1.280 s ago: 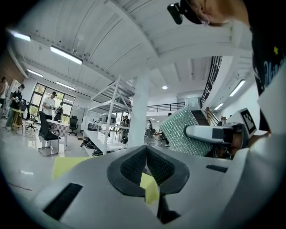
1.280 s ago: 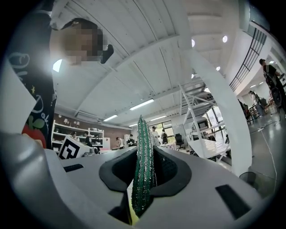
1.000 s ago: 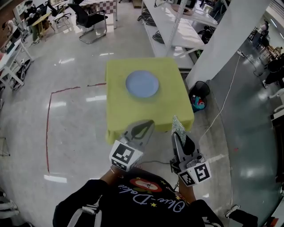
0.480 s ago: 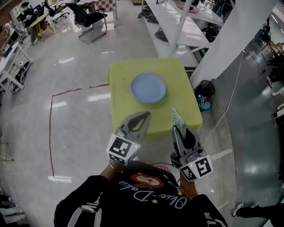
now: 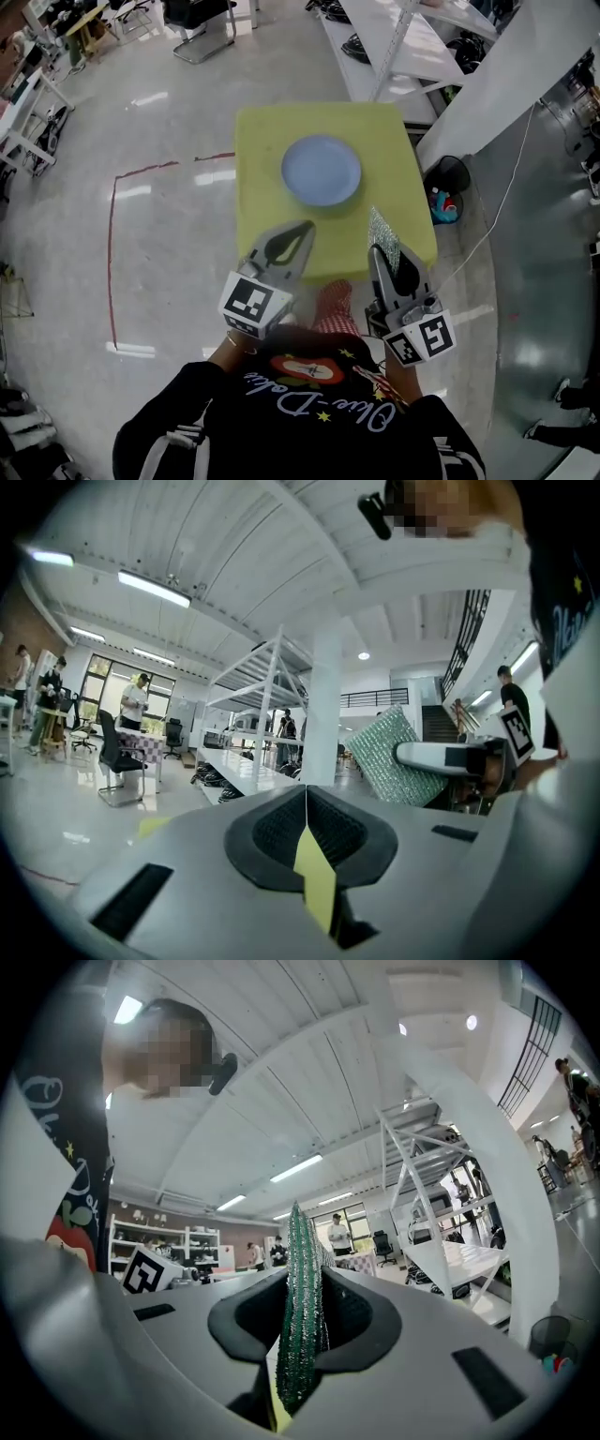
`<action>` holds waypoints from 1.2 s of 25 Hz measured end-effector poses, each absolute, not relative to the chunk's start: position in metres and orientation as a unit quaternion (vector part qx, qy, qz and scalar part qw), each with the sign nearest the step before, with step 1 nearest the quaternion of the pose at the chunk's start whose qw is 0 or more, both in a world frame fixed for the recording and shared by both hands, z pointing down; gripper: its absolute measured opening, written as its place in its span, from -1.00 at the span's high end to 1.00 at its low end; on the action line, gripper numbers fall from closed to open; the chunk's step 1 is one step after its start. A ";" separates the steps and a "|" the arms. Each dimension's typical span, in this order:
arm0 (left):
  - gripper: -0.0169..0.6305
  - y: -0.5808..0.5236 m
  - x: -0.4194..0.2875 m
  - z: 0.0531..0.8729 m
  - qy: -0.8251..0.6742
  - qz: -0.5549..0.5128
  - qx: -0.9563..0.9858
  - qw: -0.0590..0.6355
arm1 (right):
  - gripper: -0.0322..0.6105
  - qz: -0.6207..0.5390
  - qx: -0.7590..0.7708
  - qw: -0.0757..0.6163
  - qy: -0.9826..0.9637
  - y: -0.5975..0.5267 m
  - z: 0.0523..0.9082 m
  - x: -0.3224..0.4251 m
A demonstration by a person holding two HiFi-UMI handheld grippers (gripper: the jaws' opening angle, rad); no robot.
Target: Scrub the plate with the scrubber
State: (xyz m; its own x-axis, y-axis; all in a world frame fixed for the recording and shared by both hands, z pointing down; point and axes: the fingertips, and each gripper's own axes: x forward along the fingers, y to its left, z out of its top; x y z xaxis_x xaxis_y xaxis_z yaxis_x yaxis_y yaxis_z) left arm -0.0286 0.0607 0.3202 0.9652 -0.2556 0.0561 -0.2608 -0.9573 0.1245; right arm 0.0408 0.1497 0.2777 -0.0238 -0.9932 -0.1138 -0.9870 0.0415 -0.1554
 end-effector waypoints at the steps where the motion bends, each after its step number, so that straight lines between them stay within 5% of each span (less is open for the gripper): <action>1: 0.93 0.054 -0.026 0.322 -0.142 0.023 0.988 0.064 | 0.71 -0.019 -0.686 0.098 0.720 0.142 0.279 0.048; 30: 0.93 -0.074 0.087 0.364 -0.291 0.103 0.948 0.079 | 0.71 -0.109 -0.549 0.082 0.824 -0.031 0.340 0.211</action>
State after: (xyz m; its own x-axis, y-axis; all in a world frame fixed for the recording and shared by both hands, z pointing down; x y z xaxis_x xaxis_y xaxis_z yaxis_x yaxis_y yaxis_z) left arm 0.0871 -0.0745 0.3639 0.8090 -0.5360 0.2414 -0.5684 -0.8179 0.0888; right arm 0.2112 -0.0310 0.3402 -0.3829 -0.9237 -0.0150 -0.8881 0.3725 -0.2693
